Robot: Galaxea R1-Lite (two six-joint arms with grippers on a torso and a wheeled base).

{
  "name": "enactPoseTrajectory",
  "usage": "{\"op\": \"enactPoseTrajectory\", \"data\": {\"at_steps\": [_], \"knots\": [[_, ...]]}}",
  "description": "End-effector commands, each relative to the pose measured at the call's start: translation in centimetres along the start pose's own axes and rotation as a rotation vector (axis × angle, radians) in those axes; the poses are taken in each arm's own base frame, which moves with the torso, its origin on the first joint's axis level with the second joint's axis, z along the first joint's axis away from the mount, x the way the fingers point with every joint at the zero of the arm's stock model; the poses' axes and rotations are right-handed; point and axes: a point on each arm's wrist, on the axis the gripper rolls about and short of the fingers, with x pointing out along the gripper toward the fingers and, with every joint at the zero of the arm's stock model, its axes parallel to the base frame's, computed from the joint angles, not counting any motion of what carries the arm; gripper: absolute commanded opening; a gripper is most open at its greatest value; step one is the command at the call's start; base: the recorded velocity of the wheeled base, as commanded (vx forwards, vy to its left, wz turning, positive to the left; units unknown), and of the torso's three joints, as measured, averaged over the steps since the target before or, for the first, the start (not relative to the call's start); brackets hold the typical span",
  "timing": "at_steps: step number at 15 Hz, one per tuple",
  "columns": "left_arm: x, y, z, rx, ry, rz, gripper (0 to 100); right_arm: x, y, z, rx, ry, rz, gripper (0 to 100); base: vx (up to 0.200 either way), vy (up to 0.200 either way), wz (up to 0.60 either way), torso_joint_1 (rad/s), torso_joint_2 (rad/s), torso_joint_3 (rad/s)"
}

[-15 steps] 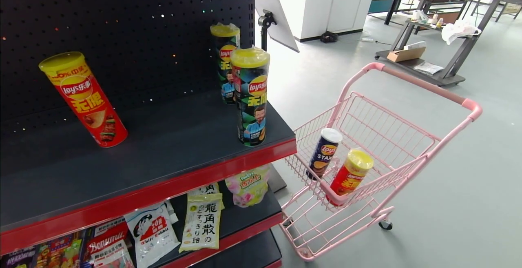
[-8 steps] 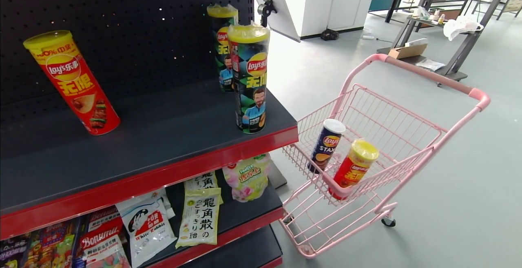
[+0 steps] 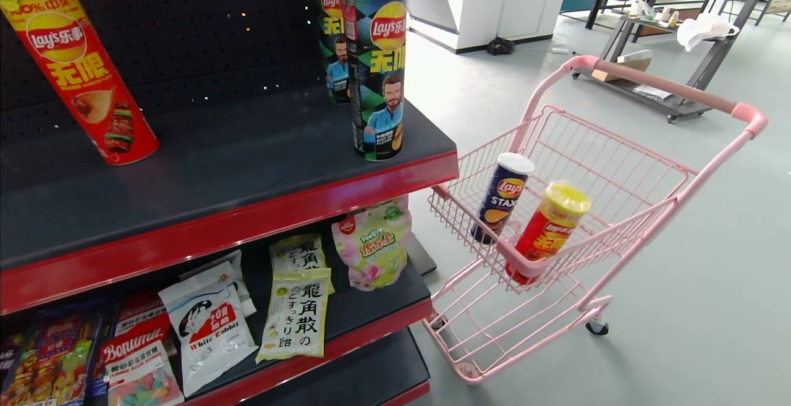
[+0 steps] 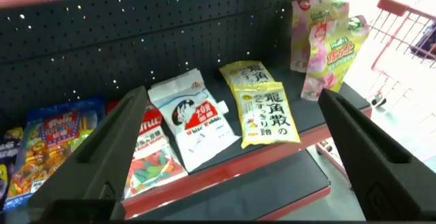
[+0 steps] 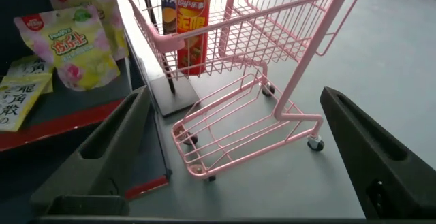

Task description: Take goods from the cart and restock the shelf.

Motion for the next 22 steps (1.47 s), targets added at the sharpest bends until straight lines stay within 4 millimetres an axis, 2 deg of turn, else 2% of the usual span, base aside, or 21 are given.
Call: {"op": "enactPoseTrajectory", "data": {"at_steps": [1,4,7,12,13,14,15,16,18,19,20,21,22], "knots": [[0.0,0.0,0.0,0.000,0.001,0.000,100,0.0,0.0,0.0,0.001,0.000,0.001,100,0.000,0.000,0.00,-0.139,0.49,0.339],[0.0,0.0,0.0,0.000,0.001,0.001,100,0.0,0.0,0.0,-0.001,0.000,0.002,100,0.000,0.000,0.00,-0.046,0.17,0.121],[0.0,0.0,0.0,0.000,0.001,0.001,100,0.1,0.0,0.0,-0.005,0.020,0.008,100,0.200,0.000,0.00,-0.014,0.03,0.025],[0.0,0.0,0.0,-0.001,0.001,0.000,100,0.2,0.0,0.1,-0.005,0.023,0.001,100,0.000,0.000,0.00,0.000,0.00,0.000],[0.0,0.0,0.0,-0.001,0.001,0.000,100,0.1,0.0,3.1,0.005,-0.006,0.011,100,0.000,0.000,0.00,0.000,0.00,0.000],[0.0,0.0,0.0,-0.001,0.001,0.000,100,2.1,0.0,9.0,0.083,0.040,-0.004,100,0.000,0.000,0.00,0.000,0.00,0.000],[0.0,0.0,0.0,-0.001,0.001,0.001,100,5.3,-0.1,14.9,0.251,0.044,-0.010,100,0.000,0.000,0.00,0.000,0.00,0.000],[0.0,0.0,0.0,-0.001,0.001,0.001,100,8.3,0.1,16.7,0.271,0.107,0.023,100,0.000,0.000,0.00,0.000,0.00,0.000],[0.0,0.0,0.0,-0.001,0.001,0.000,100,14.1,0.4,16.0,0.238,0.207,0.110,100,0.000,0.000,0.00,0.000,0.00,0.000],[0.0,0.0,0.0,-0.001,0.001,0.000,100,18.4,0.5,14.8,0.241,0.236,0.110,100,0.000,0.000,0.00,0.000,0.00,0.000],[0.0,0.0,0.0,-0.001,0.001,0.000,100,21.7,0.7,13.2,0.243,0.251,0.117,100,0.000,0.000,0.00,0.000,0.00,0.000],[0.0,0.0,0.0,-0.001,0.001,0.000,100,22.3,0.7,12.8,0.243,0.257,0.116,100,0.000,0.000,0.00,0.000,0.00,0.000],[0.0,0.0,0.0,-0.001,0.001,0.001,100,26.3,0.8,9.8,0.244,0.306,0.121,100,0.000,0.000,0.00,0.000,0.00,0.000]]}}
